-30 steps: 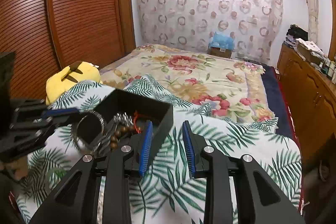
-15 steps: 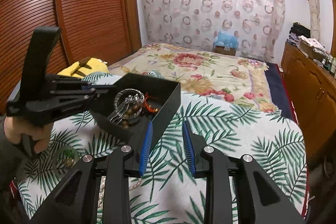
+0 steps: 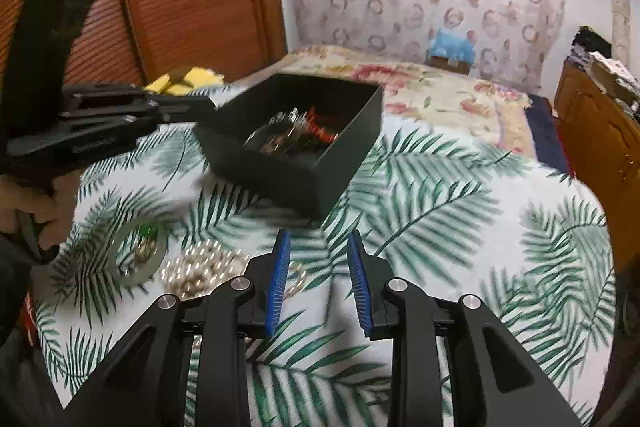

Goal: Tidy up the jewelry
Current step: 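Open the left tool to drop the red bracelet into the box, then grasp the pearl necklace with the left tool and lift it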

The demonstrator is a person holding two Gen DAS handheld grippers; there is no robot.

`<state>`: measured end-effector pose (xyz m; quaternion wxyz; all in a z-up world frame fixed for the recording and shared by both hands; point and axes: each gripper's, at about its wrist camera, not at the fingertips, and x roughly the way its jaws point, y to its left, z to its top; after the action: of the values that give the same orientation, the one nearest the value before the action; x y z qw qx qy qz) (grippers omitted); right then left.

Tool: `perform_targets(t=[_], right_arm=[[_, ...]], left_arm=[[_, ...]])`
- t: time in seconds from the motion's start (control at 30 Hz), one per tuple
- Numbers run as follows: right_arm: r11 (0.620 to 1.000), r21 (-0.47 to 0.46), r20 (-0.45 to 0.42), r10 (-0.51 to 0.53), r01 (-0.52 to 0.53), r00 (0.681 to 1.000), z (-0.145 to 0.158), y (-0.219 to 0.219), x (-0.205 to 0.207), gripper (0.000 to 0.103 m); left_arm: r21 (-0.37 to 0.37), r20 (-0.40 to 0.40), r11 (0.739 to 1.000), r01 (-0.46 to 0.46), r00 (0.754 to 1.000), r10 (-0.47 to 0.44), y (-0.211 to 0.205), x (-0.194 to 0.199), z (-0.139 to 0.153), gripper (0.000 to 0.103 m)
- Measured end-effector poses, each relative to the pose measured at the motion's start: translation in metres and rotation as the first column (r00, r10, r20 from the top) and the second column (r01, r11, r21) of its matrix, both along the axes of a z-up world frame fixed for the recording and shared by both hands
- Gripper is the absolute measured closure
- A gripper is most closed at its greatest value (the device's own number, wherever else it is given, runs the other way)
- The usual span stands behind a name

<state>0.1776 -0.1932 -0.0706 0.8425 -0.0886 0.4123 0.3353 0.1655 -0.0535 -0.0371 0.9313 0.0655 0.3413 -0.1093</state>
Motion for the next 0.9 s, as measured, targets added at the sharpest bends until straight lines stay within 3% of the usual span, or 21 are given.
perform_targets(t=[0.3, 0.43, 0.53, 0.6, 0.73, 0.9], right_arm=[[0.996, -0.073, -0.068, 0.040, -0.045, 0.997, -0.021, 0.014, -0.007, 0.080], [0.993, -0.112, -0.037, 0.026, -0.030, 0.999, -0.021, 0.013, -0.009, 0.095], [0.995, -0.096, -0.050, 0.011, -0.016, 0.999, -0.021, 0.010, -0.008, 0.096], [0.994, -0.108, -0.039, 0.010, -0.015, 0.999, -0.021, 0.011, -0.009, 0.096], [0.993, -0.115, -0.032, 0.010, -0.014, 0.999, -0.021, 0.011, -0.009, 0.096], [0.993, -0.118, -0.027, 0.010, -0.013, 1.000, -0.021, 0.013, -0.011, 0.096]], left_arm=[[-0.055, -0.044, 0.998, 0.034, 0.998, -0.037, 0.003, -0.043, -0.017, 0.103], [-0.073, -0.067, 0.996, 0.049, 0.996, -0.054, -0.002, -0.060, -0.025, 0.102], [-0.095, -0.085, 0.994, 0.059, 0.994, -0.067, -0.003, -0.069, -0.030, 0.098], [-0.104, -0.087, 0.993, 0.063, 0.994, -0.072, -0.005, -0.074, -0.031, 0.087], [-0.131, -0.105, 0.989, 0.064, 0.991, -0.078, -0.008, -0.079, -0.035, 0.085], [-0.109, -0.123, 0.990, 0.084, 0.988, -0.097, -0.023, -0.081, -0.040, 0.082]])
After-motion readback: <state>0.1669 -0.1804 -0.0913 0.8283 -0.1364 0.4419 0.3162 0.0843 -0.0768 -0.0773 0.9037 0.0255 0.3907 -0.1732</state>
